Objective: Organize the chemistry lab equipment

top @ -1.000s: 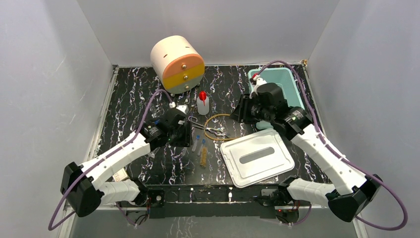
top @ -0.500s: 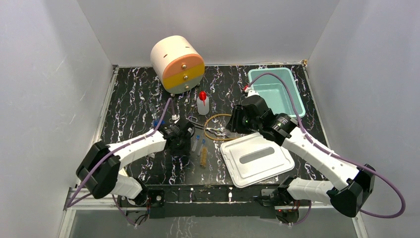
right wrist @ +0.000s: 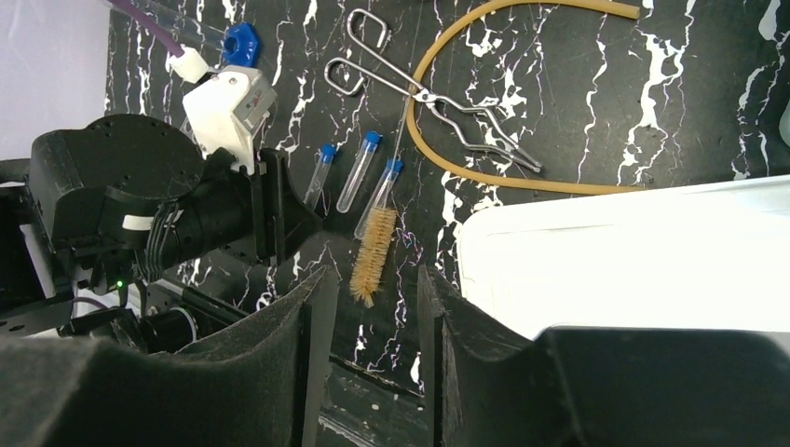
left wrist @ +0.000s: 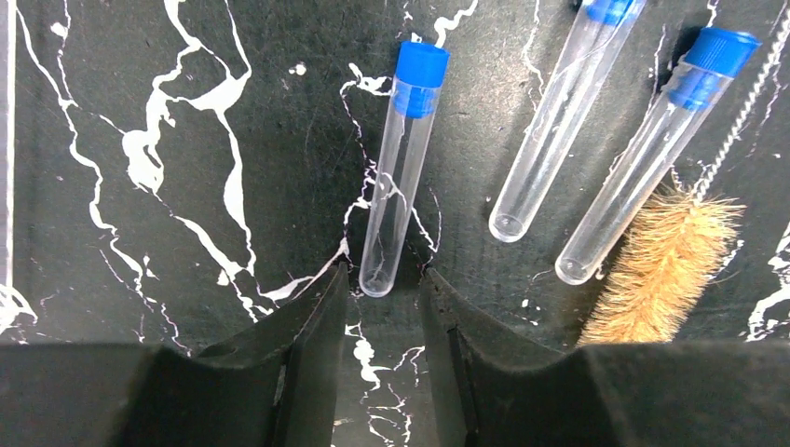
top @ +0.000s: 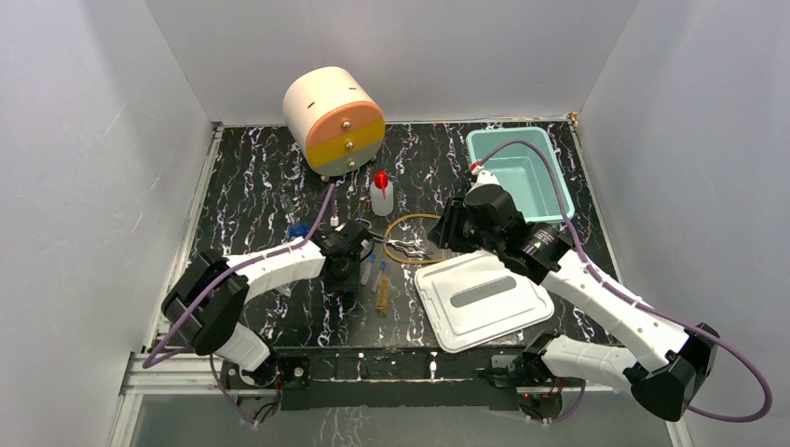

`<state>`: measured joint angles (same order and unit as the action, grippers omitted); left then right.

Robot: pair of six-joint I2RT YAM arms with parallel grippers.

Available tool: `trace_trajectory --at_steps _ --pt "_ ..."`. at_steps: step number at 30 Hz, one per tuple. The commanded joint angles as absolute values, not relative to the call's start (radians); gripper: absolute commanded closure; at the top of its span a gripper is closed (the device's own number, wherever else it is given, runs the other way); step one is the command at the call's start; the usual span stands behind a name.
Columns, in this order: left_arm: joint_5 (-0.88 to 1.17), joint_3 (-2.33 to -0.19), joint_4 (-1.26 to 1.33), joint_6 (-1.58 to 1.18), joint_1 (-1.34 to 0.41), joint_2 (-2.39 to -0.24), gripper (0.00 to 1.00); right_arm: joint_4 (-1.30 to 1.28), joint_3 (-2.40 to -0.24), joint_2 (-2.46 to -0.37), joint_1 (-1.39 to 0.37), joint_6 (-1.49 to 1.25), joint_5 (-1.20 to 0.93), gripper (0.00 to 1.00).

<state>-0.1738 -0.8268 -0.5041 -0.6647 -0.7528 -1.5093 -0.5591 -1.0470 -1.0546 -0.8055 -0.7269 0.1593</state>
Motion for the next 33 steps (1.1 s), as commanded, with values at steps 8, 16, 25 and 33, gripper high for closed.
trace_trajectory --at_steps 8,16,25,33 --pt "-0.242 -0.844 -0.502 -0.593 -0.754 -1.562 0.75 -0.480 -1.010 -1.024 -0.810 -0.747 0.179 0.54" --pt "-0.219 -0.849 -0.481 -0.524 -0.753 -1.584 0.77 -0.462 -0.989 -1.023 -0.809 -0.758 0.170 0.53" --pt "-0.213 -0.860 -0.493 -0.523 -0.753 -1.575 0.86 -0.447 -0.979 -1.021 -0.809 -0.767 0.166 0.53" --pt "-0.183 -0.857 -0.493 -0.514 -0.754 -1.399 0.93 -0.380 -0.953 -1.023 -0.809 -0.791 0.107 0.53"
